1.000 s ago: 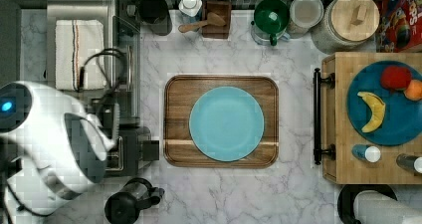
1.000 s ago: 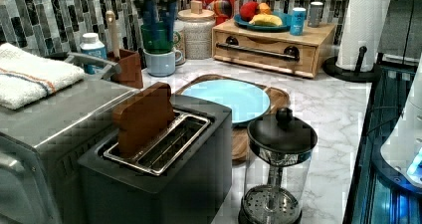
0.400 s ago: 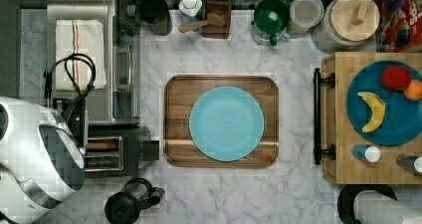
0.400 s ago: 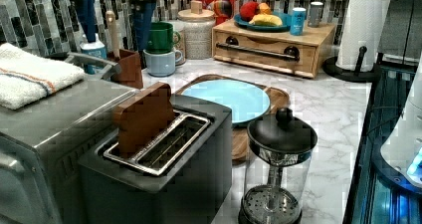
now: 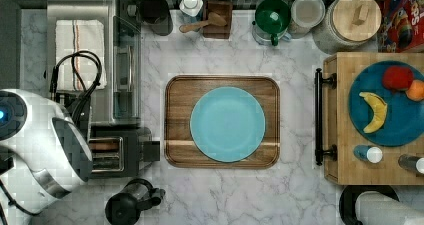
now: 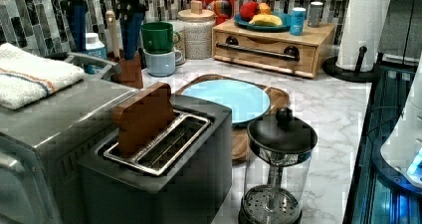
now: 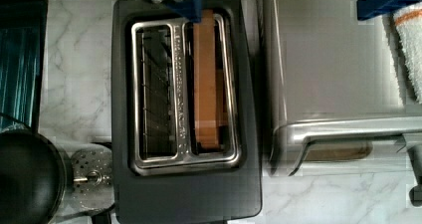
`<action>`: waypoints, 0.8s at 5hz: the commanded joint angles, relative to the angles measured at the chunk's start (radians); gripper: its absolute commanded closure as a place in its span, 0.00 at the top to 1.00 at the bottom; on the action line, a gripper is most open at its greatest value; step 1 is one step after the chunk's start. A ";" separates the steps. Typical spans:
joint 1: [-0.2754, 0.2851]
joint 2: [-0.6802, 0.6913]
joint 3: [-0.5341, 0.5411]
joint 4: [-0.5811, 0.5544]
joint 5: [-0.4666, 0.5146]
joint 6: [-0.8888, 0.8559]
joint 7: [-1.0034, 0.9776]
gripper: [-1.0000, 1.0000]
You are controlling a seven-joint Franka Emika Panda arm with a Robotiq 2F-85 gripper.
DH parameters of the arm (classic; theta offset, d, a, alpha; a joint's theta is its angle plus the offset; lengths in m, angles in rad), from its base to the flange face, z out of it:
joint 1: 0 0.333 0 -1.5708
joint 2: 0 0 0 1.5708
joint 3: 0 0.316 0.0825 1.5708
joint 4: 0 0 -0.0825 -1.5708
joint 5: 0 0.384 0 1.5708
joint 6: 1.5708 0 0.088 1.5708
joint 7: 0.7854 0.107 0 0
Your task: Pick up the toast.
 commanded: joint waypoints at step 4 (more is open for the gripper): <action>0.076 0.070 0.067 -0.026 0.048 -0.076 0.128 0.00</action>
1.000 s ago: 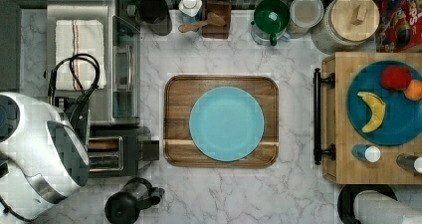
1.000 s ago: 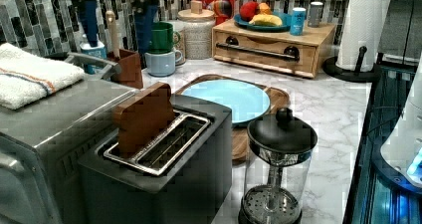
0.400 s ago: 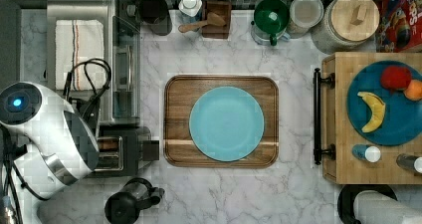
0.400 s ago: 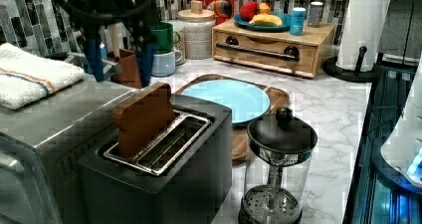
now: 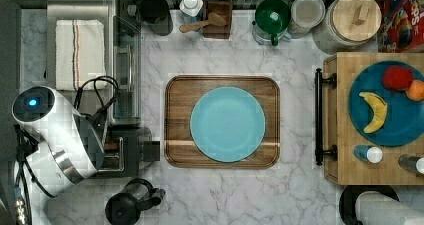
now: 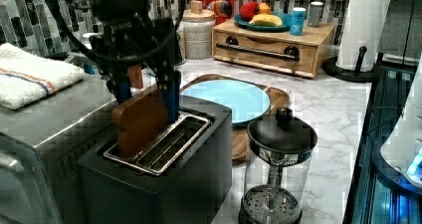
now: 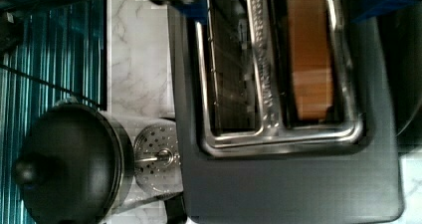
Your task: Pick up the toast.
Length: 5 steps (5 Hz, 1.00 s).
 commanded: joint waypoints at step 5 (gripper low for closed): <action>0.042 -0.060 0.031 0.154 -0.087 -0.108 0.096 0.00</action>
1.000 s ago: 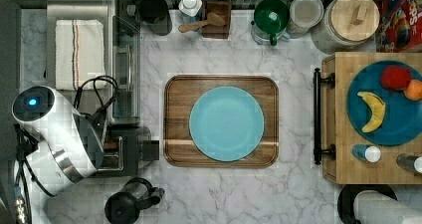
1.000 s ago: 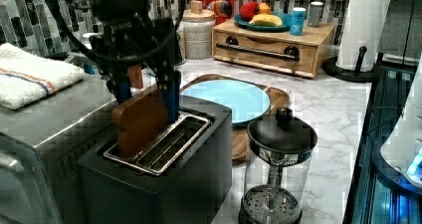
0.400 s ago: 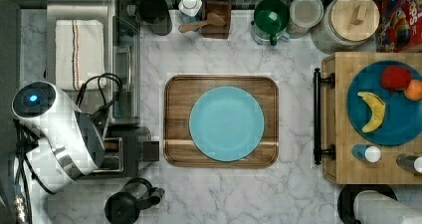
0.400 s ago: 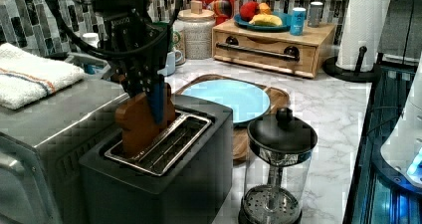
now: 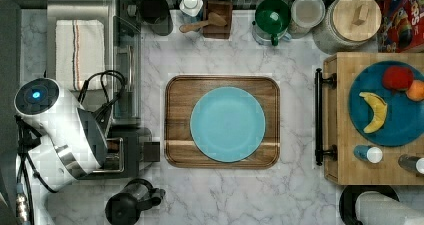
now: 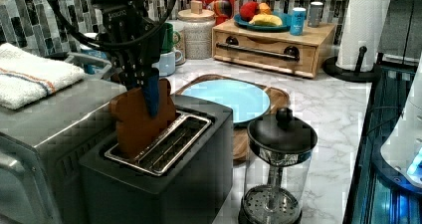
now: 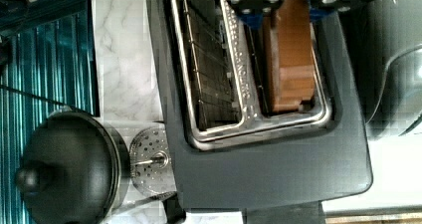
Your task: Pick up the toast.
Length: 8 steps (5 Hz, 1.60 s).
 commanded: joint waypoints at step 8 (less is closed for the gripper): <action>-0.206 -0.265 -0.166 -0.019 -0.108 -0.087 -0.354 0.00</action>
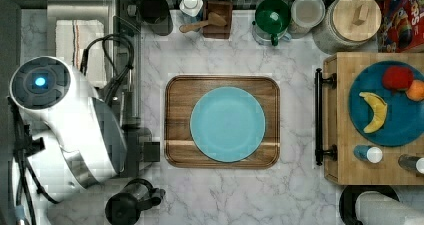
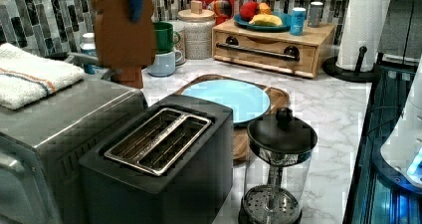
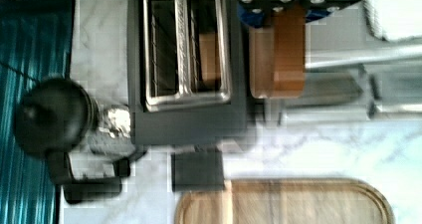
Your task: Pick up the toast.
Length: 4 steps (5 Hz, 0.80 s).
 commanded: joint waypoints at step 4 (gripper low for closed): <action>-0.201 -0.101 -0.255 -0.202 -0.177 0.058 -0.400 0.00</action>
